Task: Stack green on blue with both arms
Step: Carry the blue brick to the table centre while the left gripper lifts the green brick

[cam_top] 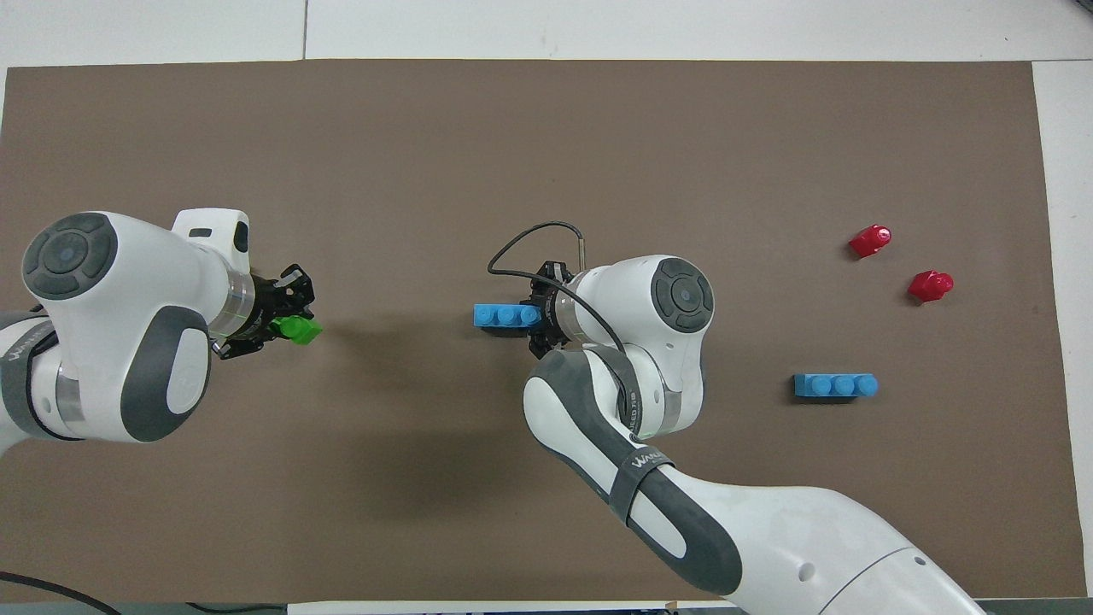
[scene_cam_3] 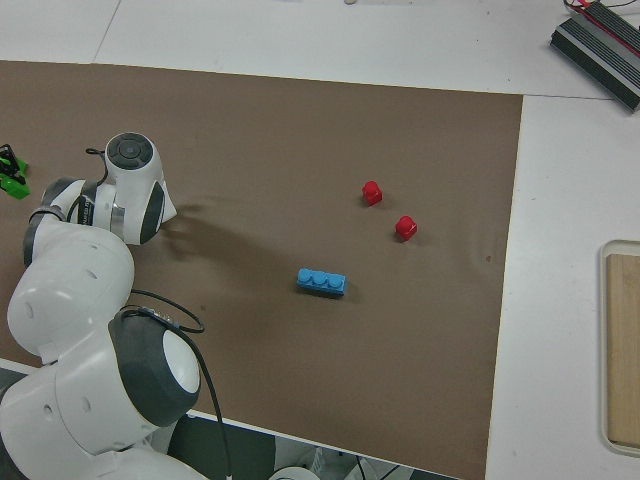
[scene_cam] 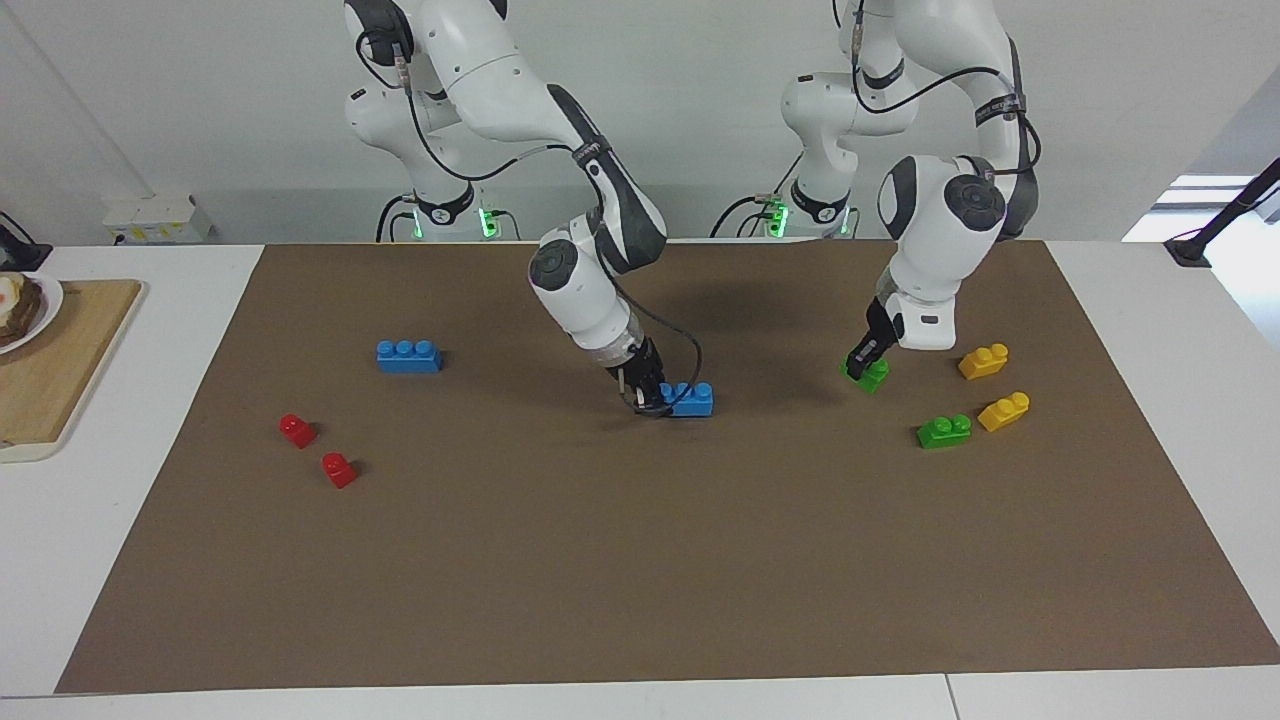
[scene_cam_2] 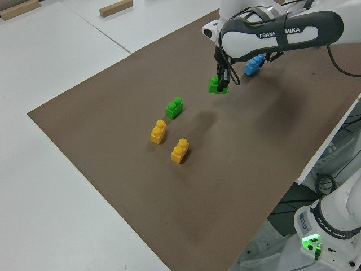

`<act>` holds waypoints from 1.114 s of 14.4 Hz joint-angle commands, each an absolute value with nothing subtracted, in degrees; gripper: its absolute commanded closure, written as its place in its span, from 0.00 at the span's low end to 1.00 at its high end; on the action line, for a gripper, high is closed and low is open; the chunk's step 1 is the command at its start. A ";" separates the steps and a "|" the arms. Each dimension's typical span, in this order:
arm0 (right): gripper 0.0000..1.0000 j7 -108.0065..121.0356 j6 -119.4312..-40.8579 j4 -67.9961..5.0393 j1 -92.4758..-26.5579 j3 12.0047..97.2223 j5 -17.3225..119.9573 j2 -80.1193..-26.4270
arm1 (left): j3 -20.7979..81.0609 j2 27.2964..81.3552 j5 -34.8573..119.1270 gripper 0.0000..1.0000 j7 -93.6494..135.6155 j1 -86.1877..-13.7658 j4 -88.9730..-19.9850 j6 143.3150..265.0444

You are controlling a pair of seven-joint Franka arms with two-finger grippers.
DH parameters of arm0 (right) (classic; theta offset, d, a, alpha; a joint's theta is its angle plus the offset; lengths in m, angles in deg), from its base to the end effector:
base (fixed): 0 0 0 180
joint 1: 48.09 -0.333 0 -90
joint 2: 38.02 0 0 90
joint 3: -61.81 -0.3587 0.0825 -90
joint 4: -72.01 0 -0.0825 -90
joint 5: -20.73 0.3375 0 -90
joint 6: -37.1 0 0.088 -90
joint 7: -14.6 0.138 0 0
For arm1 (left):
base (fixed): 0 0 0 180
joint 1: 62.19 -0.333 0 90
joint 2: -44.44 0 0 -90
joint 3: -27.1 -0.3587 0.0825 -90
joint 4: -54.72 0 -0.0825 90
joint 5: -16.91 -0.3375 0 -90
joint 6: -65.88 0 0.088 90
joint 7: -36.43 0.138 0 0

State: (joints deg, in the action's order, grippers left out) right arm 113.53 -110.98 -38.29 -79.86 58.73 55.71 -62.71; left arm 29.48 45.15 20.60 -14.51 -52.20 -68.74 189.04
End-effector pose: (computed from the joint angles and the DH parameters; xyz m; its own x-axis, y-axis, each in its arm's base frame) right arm 0.5263 0.3616 0.3298 -0.0292 -0.8997 -0.4355 -0.9978 0.0520 -0.0405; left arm 0.4857 -0.1109 0.4299 0.7583 0.6497 -0.0534 0.6513 -0.7586 0.0195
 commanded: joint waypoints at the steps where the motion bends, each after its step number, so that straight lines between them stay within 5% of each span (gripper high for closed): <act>1: 1.00 114.36 -113.54 -38.56 -81.22 58.83 56.94 -63.42 | 28.86 46.11 21.04 1.00 -24.44 -49.19 -66.57 187.52; 16: 1.00 114.01 -114.51 -38.91 -81.23 58.83 56.94 -64.30 | 29.21 50.15 21.31 1.00 -70.52 -34.97 -59.19 189.55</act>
